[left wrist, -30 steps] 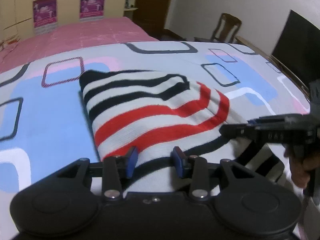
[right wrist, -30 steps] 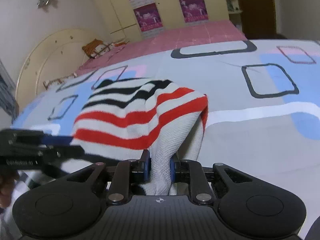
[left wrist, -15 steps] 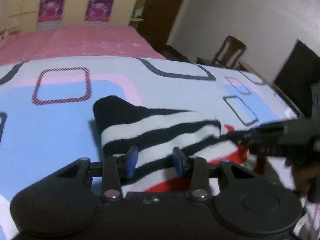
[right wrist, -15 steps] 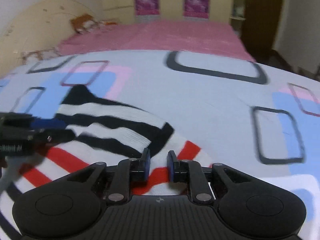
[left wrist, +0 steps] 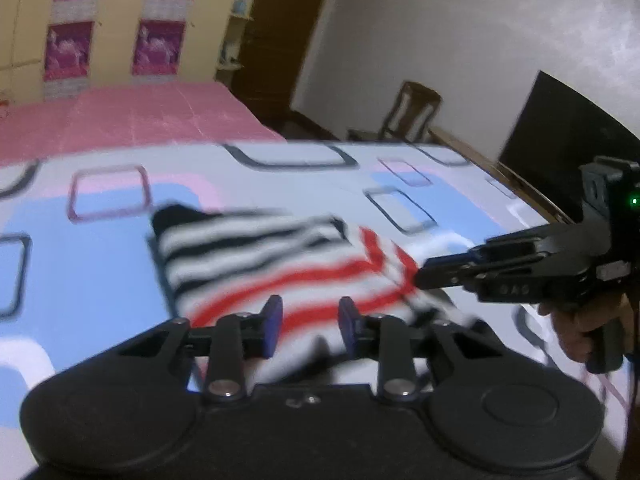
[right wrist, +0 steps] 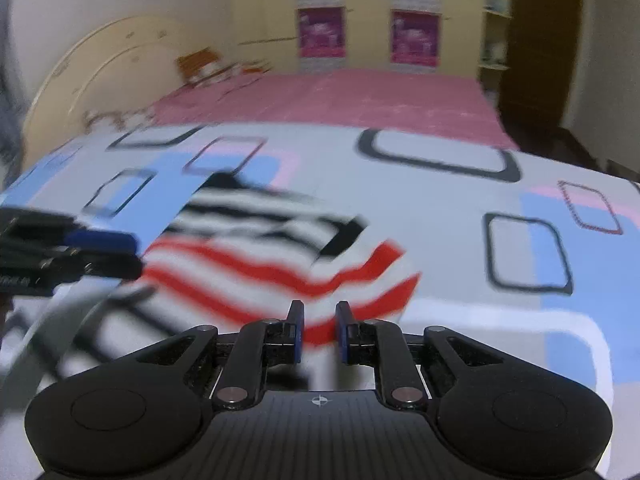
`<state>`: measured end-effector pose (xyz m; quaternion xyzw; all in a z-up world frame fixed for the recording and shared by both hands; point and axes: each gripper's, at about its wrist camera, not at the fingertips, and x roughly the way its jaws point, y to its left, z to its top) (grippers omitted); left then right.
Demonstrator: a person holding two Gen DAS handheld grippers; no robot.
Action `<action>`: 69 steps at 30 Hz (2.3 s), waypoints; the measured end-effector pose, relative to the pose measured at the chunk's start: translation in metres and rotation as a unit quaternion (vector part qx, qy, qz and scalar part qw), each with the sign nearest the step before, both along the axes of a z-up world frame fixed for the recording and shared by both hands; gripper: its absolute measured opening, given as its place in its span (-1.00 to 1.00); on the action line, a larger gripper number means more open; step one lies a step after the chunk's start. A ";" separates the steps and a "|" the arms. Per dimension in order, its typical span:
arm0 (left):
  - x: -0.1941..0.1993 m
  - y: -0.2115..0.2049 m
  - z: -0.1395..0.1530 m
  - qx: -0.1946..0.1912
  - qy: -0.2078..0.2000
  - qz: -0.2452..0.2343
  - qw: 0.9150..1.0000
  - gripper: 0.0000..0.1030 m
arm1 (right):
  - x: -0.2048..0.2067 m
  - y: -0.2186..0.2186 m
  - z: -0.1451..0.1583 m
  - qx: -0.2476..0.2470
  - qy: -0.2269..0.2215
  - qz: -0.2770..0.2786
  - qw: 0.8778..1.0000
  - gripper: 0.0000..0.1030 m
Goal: Fold small clothes
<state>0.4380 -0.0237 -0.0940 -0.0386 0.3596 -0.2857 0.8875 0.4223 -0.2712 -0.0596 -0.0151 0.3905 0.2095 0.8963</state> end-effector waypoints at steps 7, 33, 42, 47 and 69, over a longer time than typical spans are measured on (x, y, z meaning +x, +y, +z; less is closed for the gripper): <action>-0.009 -0.029 -0.021 0.075 -0.003 0.003 0.997 -0.51 | -0.017 -0.009 -0.035 -0.016 0.025 -0.048 0.998 -0.69; -0.093 -0.023 -0.001 0.069 0.024 0.030 0.997 -0.56 | -0.111 -0.024 0.005 0.015 -0.024 -0.037 0.999 -0.73; -0.075 -0.022 -0.026 0.070 0.051 0.064 0.994 -0.59 | -0.092 0.001 -0.036 -0.036 0.010 -0.002 0.999 -1.00; -0.078 -0.021 -0.028 0.073 0.048 0.069 0.994 -0.59 | -0.096 0.000 -0.042 -0.033 0.003 0.001 0.999 -1.00; -0.033 -0.024 -0.005 0.084 0.039 0.139 0.986 0.83 | -0.011 -0.099 -0.048 0.261 0.125 -0.109 0.951 0.21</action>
